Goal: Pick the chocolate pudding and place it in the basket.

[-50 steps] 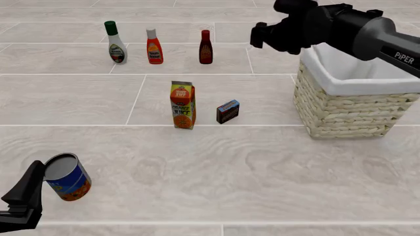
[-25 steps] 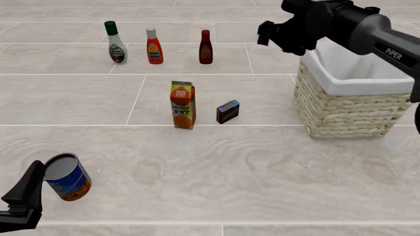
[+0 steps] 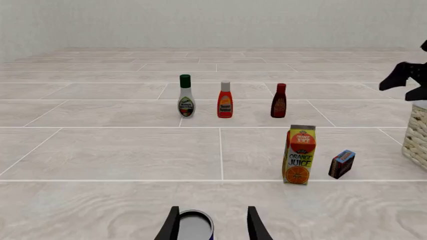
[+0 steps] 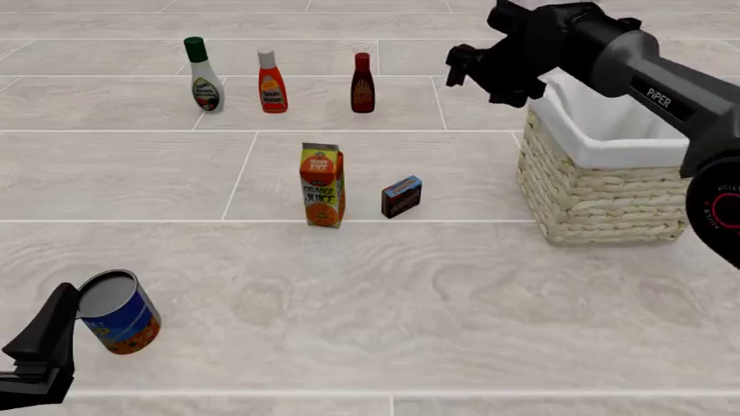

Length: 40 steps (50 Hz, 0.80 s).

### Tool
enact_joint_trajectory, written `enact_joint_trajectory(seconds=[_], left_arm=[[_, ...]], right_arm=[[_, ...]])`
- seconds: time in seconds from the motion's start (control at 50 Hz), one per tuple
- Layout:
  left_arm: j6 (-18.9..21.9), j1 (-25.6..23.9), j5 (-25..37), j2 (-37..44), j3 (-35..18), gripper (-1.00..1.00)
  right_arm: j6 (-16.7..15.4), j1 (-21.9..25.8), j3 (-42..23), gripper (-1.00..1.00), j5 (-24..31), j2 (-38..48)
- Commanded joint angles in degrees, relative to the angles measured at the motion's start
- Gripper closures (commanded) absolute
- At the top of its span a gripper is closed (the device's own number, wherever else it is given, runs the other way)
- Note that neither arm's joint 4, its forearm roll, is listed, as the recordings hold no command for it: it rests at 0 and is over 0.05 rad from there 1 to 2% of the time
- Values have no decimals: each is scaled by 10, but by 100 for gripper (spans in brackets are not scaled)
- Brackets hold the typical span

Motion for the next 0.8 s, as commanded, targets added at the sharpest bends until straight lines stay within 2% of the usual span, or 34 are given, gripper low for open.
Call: enact_joint_trajectory(seconds=[0.02, 0.44, 0.8], left_arm=[[0, 0, 0, 0, 0, -100], [0, 0, 0, 0, 0, -100], [0, 0, 0, 0, 0, -100]], right_arm=[[23, 3, -33, -100, 23, 28], [61, 0, -70, -100, 44, 75], [76, 8, -56, -100, 33, 90]])
